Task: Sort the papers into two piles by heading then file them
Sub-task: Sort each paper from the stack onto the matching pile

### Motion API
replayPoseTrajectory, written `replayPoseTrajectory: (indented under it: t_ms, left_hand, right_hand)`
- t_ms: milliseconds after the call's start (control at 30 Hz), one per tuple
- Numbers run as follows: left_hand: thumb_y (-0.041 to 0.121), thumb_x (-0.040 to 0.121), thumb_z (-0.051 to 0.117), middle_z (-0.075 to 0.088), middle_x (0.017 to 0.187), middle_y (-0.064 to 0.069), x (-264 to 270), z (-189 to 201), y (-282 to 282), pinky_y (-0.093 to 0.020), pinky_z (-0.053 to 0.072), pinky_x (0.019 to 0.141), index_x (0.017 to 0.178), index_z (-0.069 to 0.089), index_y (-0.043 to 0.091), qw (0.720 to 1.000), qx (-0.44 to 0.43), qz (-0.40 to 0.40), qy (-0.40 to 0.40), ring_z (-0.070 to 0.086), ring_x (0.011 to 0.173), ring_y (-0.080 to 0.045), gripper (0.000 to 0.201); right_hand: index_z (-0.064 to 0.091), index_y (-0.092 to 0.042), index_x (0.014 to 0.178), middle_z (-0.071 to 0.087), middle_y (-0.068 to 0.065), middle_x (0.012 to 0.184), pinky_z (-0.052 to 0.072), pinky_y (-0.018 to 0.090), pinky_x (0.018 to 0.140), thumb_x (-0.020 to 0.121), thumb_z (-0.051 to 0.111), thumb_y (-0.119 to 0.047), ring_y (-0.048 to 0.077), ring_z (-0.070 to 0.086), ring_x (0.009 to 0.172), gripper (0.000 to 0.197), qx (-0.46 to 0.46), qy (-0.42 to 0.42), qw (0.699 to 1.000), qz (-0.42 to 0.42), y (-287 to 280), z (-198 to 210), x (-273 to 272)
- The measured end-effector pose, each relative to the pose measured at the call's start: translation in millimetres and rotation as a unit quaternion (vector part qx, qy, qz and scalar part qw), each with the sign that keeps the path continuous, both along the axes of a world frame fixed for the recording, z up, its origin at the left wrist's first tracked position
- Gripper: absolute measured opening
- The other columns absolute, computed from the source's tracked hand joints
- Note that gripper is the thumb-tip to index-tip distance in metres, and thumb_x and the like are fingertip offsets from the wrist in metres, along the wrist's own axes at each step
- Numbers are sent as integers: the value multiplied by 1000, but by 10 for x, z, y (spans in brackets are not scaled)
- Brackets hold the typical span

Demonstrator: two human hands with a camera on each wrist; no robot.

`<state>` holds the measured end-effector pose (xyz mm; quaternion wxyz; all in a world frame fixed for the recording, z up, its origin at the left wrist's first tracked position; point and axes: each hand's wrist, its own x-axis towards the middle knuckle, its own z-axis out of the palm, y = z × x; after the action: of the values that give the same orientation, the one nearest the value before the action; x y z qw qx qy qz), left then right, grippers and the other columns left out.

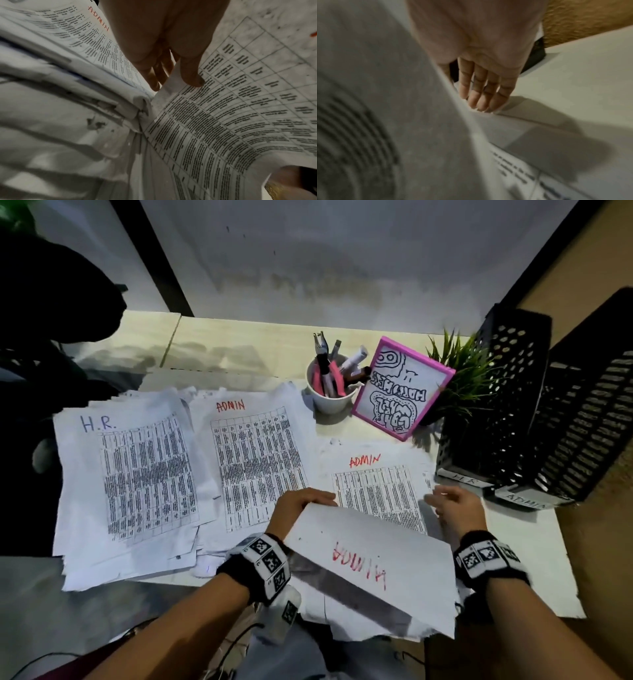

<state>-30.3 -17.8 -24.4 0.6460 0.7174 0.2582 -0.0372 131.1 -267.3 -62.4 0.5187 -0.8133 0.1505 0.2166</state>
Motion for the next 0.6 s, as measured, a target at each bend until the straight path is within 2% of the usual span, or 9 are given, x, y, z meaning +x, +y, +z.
replayPoseTrajectory:
  t_ms: [67, 133, 167, 233, 300, 367, 433, 467, 600]
  left_hand:
    - [-12, 77, 64, 68, 103, -6, -61, 0, -21, -13, 49, 81, 88, 74, 2, 1000, 7, 10, 17, 65, 91, -9, 20]
    - [-7, 77, 64, 71, 98, -9, -102, -11, -31, -30, 53, 86, 84, 73, 6, 999, -13, 38, 35, 67, 90, -18, 17]
    - [-1, 76, 66, 72, 92, -7, -117, 5, -44, -32, 55, 84, 83, 72, 9, 997, -43, 55, 38, 68, 85, -16, 13]
    - [5, 71, 67, 72, 81, -3, -152, 61, -105, -26, 55, 72, 81, 72, 10, 996, -52, 66, 15, 67, 74, -10, 12]
    - [-6, 76, 63, 72, 75, 3, -167, 127, -169, -19, 52, 66, 77, 72, 16, 997, -23, 73, -13, 67, 72, -4, 23]
    - [-15, 81, 57, 70, 75, 7, -155, 178, -200, -11, 49, 66, 77, 69, 18, 996, -17, 83, -26, 66, 73, 3, 35]
    - [-14, 84, 55, 68, 76, 4, -105, 180, -202, -9, 48, 63, 81, 68, 12, 996, -19, 84, -33, 65, 71, 3, 30]
    - [-13, 85, 54, 68, 75, 3, -81, 156, -199, -9, 47, 60, 85, 68, 9, 995, -19, 89, -35, 66, 71, -2, 25]
    - [-14, 86, 46, 56, 62, 3, -10, 155, -214, -16, 40, 51, 104, 58, 15, 991, -34, 115, -63, 52, 57, -9, 36]
  right_hand:
    - [62, -8, 100, 60, 7, 95, 43, 29, 81, 66, 86, -22, 21, 56, 89, 44, -148, -5, 984, 99, 75, -35, 81]
    - [60, -6, 86, 57, 7, 82, 39, 28, 64, 63, 88, -24, 21, 53, 77, 40, -206, -25, 967, 145, 168, -3, 96]
    - [56, -5, 76, 55, 7, 72, 35, 28, 55, 64, 87, -21, 21, 49, 68, 37, -222, -33, 962, 153, 204, 21, 98]
    - [47, -6, 63, 46, 7, 59, 27, 27, 48, 65, 85, -16, 20, 40, 56, 40, -244, -45, 957, 149, 218, -16, 112]
    - [40, -7, 56, 39, 6, 55, 25, 29, 48, 65, 84, -11, 21, 33, 52, 44, -248, -77, 956, 134, 192, -59, 129]
    - [50, -2, 52, 51, 9, 53, 38, 30, 53, 65, 82, -8, 25, 47, 52, 35, -229, -91, 961, 123, 139, -93, 148]
    - [69, -1, 65, 67, 15, 66, 54, 37, 67, 67, 79, -8, 32, 65, 67, 12, -215, -100, 962, 137, 90, -80, 164]
    - [73, -3, 73, 70, 15, 71, 55, 39, 72, 69, 77, -8, 33, 67, 73, 8, -215, -116, 958, 153, 73, -46, 166]
    - [67, -9, 103, 70, 6, 86, 52, 35, 82, 82, 68, -6, 22, 65, 82, 21, -193, -205, 937, 206, 19, 149, 147]
